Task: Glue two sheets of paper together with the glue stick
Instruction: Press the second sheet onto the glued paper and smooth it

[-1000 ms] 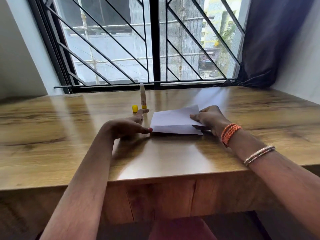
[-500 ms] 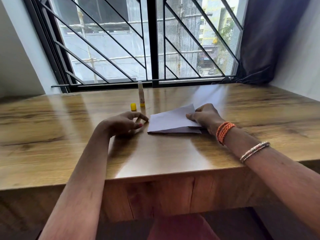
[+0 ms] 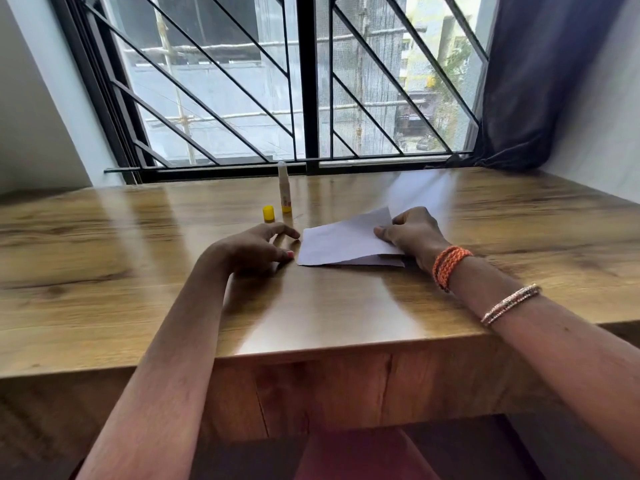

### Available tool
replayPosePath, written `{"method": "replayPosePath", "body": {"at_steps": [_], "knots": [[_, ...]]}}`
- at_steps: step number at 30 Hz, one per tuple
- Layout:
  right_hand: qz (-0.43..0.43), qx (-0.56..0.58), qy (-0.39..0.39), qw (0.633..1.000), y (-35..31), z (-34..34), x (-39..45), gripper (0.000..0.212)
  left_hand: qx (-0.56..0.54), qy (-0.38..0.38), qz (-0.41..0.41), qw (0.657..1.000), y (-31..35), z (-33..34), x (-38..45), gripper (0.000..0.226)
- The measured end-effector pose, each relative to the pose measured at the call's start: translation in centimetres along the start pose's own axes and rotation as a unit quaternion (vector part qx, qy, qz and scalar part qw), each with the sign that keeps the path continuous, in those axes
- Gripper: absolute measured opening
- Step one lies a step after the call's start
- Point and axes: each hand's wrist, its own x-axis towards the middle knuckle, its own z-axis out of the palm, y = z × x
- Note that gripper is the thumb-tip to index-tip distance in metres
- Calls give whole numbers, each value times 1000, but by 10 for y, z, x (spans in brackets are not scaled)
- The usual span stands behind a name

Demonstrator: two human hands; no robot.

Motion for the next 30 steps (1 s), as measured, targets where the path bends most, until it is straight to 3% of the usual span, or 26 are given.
{"method": "replayPosePath", "body": {"at_steps": [16,24,30], "knots": [[-1,-24,0,1000,-9,-2,-11,24,22,6,-3,1000,1,1,3,38],[-29,-56,2,998,-15,-4,-19,21,64,65,31,995,2,11,5,27],[-48,-68,10,996,-17,-6,-24,24,114,29,20,993,-3,13,9,42]]}}
